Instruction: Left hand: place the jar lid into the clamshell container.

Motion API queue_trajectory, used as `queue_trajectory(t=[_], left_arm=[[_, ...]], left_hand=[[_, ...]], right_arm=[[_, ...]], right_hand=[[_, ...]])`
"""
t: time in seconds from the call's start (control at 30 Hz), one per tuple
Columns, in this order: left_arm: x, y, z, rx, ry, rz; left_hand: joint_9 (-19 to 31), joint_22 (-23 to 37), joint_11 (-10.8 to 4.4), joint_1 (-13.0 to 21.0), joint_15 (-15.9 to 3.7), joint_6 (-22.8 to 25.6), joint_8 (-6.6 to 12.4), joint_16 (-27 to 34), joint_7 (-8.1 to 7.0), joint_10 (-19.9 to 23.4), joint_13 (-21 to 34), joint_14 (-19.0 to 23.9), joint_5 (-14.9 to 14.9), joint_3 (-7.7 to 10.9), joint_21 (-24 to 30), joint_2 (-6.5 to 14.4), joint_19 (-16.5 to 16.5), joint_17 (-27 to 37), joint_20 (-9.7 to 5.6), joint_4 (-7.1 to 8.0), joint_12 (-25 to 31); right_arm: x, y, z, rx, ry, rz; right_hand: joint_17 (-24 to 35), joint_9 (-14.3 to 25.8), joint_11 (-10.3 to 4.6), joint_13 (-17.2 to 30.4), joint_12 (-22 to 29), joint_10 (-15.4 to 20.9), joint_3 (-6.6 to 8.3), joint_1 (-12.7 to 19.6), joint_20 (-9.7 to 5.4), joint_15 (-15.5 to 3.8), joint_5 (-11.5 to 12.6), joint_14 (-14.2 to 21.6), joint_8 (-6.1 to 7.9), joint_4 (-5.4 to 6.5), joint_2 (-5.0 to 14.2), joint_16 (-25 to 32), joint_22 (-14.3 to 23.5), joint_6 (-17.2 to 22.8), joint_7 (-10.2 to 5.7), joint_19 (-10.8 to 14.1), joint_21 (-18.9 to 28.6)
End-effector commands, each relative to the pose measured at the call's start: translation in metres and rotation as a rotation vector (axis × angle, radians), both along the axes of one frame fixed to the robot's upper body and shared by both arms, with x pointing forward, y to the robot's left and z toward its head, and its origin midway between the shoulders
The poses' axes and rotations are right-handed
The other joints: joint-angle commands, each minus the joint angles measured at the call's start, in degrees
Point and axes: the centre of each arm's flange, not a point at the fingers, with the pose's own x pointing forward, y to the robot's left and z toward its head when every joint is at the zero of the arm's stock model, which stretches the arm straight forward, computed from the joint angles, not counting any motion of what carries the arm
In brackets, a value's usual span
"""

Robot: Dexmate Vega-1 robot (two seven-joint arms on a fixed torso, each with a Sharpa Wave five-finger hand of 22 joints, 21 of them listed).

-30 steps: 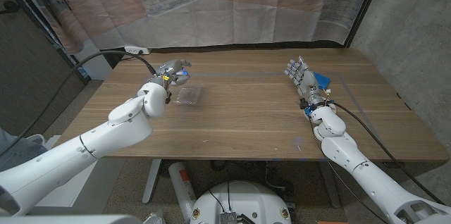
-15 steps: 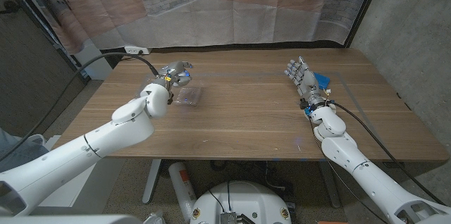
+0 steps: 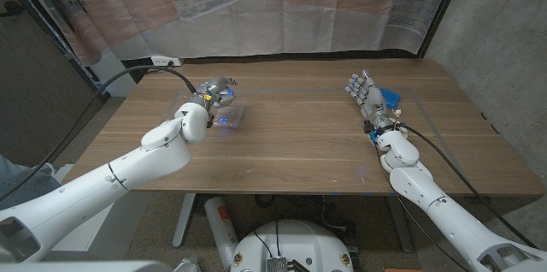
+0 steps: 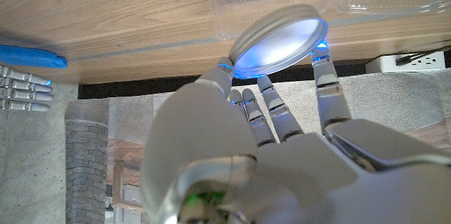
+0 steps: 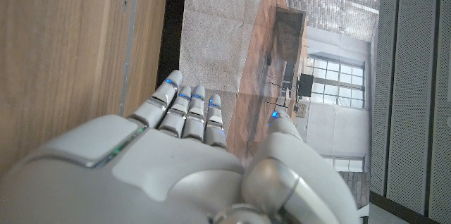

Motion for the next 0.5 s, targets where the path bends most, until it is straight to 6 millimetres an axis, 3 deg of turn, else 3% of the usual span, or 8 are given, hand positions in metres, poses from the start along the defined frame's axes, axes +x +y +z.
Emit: queue_trajectory(t=[0.03, 0.5], left_arm=[[0.0047, 0.0041, -0.0070, -0.010, 0.024, 0.009], [0.0143, 0.0020, -0.0155, -0.014, 0.048, 0.001]], left_hand=[[0.14, 0.17, -0.02, -0.07, -2.74, 0.44, -0.24, -0.03, -0.24, 0.30, 0.26, 0.34, 0.46, 0.45, 0.32, 0.71, 6.93, 0.15, -7.13, -0.06, -0.11], [0.13, 0.18, 0.17, -0.16, -2.65, 0.51, -0.31, -0.09, -0.17, 0.21, 0.26, 0.33, 0.46, 0.48, 0.27, 0.68, 6.89, 0.12, -7.05, -0.05, -0.24]], right_arm=[[0.0040, 0.0016, -0.0006, 0.004, 0.002, 0.004], [0.0085, 0.0049, 0.0006, 0.001, 0.005, 0.008]], right_hand=[[0.31, 0.10, -0.02, 0.30, 0.06, 0.40, 0.19, 0.34, -0.63, -0.28, -0.08, 0.50, -0.08, -0.32, 0.58, -0.14, 0.26, 0.46, 0.03, 0.32, -0.18], [0.31, 0.10, 0.04, 0.30, 0.05, 0.43, 0.16, 0.33, -0.63, -0.24, -0.09, 0.51, -0.08, -0.36, 0.61, -0.15, 0.27, 0.46, -0.01, 0.41, -0.37]])
